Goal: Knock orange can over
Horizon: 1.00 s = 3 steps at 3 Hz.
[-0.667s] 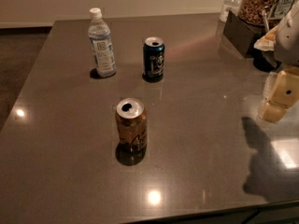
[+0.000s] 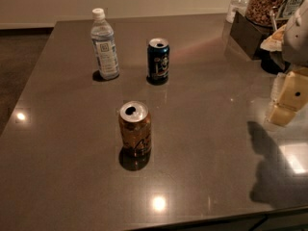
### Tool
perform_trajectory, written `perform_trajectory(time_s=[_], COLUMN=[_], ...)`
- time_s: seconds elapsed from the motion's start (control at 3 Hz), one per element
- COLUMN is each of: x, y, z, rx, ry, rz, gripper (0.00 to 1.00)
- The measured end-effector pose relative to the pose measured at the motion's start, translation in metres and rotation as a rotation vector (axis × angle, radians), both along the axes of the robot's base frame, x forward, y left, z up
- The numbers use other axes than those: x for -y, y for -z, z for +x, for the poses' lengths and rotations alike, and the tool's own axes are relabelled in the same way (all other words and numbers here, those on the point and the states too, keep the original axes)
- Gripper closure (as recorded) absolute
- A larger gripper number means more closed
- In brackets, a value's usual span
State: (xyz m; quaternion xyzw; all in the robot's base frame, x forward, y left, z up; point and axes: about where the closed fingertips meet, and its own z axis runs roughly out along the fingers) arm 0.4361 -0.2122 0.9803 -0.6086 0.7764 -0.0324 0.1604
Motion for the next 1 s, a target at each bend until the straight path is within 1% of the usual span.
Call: perform_trajectory(time_s=[0.33, 0.67, 1.0], x=[-0.026, -0.083, -0.134], y=[0.0, 0.004, 0.012], z=[-0.008, -0.025, -0.041], rx=[-0.016, -0.029, -0.029], ry=[-0.065, -0.169, -0.24], rz=[0.058, 0.159, 0.231], gripper=[0.0, 0.0, 0.0])
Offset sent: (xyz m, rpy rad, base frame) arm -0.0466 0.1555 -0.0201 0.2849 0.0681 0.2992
